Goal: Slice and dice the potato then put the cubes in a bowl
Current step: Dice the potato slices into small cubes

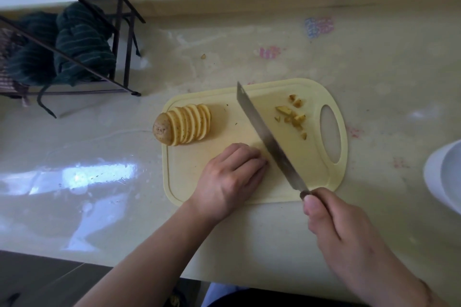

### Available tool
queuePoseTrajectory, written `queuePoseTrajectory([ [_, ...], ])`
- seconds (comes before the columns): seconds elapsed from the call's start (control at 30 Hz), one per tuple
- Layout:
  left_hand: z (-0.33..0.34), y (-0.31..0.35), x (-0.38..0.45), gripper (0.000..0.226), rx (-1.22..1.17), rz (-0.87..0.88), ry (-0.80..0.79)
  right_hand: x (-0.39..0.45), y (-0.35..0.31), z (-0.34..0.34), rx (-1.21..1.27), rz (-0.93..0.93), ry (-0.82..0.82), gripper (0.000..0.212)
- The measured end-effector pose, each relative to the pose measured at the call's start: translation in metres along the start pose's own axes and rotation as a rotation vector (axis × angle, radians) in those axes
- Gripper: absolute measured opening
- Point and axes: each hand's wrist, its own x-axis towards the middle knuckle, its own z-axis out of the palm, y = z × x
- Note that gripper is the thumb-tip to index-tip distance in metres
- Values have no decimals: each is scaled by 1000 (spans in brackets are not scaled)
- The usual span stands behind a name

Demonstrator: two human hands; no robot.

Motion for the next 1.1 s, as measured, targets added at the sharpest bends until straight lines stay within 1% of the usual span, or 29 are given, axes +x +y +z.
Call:
queuePoseTrajectory([
  [0.1,0,2,-4,8,16,-42,18,-5,4,-4,71,43,-40,46],
  [0.27,-1,5,-4,7,9,-42,23,-17,2,-3,153,66,-77,54],
  [0.43,-2,4,-3,4,-10,-62,7,-29,-2,-3,103,82,-77,58],
  [0.57,-1,4,-2,4,-23,-71,9,-32,0,-3,101,90,-83,69],
  [0.7,-1,3,-2,4,-24,-74,4,-39,1,-4,61,119,-74,74],
  [0.87,-1,2,-3,3,-29,-71,6,-44,0,-4,-1,156,-63,75],
  [1.03,-2,2,-2,1,-33,-78,11,-42,-2,0,-59,123,-44,67],
  [1.1,-2,3,-2,3,-38,-77,4,-38,-2,3,-94,94,-63,64],
])
